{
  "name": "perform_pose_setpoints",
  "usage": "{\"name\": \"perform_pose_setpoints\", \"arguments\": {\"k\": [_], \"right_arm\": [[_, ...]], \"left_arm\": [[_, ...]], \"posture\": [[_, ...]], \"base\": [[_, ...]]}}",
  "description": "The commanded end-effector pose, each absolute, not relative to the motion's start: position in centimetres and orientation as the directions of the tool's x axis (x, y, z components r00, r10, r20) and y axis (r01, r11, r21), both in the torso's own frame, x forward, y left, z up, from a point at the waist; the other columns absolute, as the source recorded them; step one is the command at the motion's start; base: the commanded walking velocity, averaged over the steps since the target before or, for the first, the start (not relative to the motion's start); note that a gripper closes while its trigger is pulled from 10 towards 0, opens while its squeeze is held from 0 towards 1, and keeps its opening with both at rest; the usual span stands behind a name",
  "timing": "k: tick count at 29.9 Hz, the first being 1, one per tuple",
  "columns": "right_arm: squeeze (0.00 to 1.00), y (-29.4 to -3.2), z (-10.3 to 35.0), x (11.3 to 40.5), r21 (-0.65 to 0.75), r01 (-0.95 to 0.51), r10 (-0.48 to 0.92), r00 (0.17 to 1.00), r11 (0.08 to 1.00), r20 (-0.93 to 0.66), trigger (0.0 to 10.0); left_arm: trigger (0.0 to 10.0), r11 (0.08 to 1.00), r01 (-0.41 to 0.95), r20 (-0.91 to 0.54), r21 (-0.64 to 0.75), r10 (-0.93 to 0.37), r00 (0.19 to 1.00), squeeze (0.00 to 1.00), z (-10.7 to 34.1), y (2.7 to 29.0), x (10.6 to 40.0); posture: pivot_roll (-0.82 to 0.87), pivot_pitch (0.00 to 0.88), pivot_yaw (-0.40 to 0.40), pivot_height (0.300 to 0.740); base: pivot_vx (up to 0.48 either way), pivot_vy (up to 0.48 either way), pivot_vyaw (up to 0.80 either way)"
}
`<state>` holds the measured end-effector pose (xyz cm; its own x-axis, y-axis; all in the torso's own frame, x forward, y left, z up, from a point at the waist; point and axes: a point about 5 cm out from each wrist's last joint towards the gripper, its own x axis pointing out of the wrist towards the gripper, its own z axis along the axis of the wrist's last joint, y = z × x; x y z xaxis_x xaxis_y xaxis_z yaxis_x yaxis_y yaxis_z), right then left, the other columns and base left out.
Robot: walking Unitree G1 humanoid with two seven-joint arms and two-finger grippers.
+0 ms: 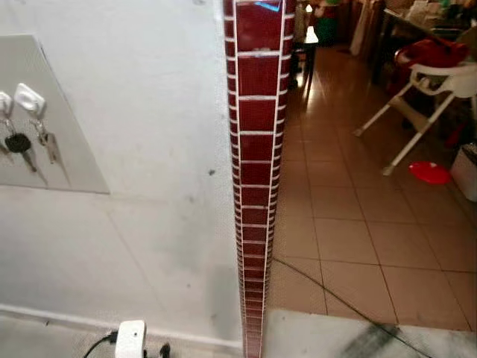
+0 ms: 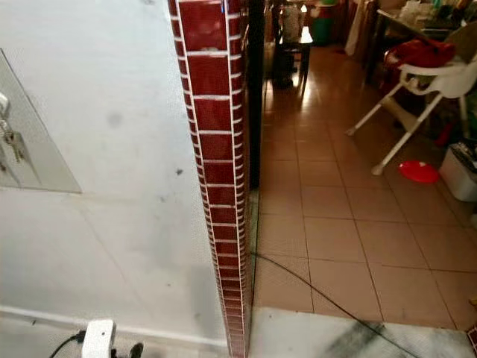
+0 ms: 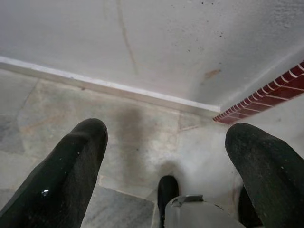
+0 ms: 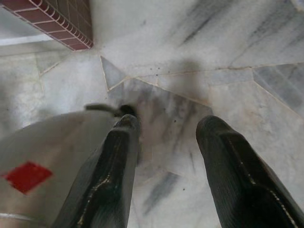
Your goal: Hang keys on a hook
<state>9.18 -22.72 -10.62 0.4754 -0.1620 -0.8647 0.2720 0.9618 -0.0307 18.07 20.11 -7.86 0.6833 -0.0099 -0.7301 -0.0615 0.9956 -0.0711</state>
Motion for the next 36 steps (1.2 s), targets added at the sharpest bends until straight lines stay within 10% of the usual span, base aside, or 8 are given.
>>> {"name": "perform_pose_setpoints", "arguments": {"k": [1, 36], "right_arm": [[0.00, -22.8, -10.6, 9.0, -0.036, 0.279, -0.169, 0.472, 0.960, -0.865, 10.0], [0.00, -23.1, -10.2, 10.2, -0.043, 0.239, -0.163, 0.512, 0.970, -0.843, 10.0]], "left_arm": [[10.0, 0.996, -0.050, -0.736, -0.069, -0.017, 0.677, 0.00, -7.9, 20.1, 18.2], [10.0, 0.997, -0.042, -0.748, -0.070, -0.025, 0.663, 0.00, -8.1, 19.4, 17.9]], "posture": [[-0.05, 0.000, 0.070, 0.740], [-0.07, 0.000, 0.033, 0.740]], "base": [[0.000, 0.000, 0.00], [0.000, 0.000, 0.00]]}}
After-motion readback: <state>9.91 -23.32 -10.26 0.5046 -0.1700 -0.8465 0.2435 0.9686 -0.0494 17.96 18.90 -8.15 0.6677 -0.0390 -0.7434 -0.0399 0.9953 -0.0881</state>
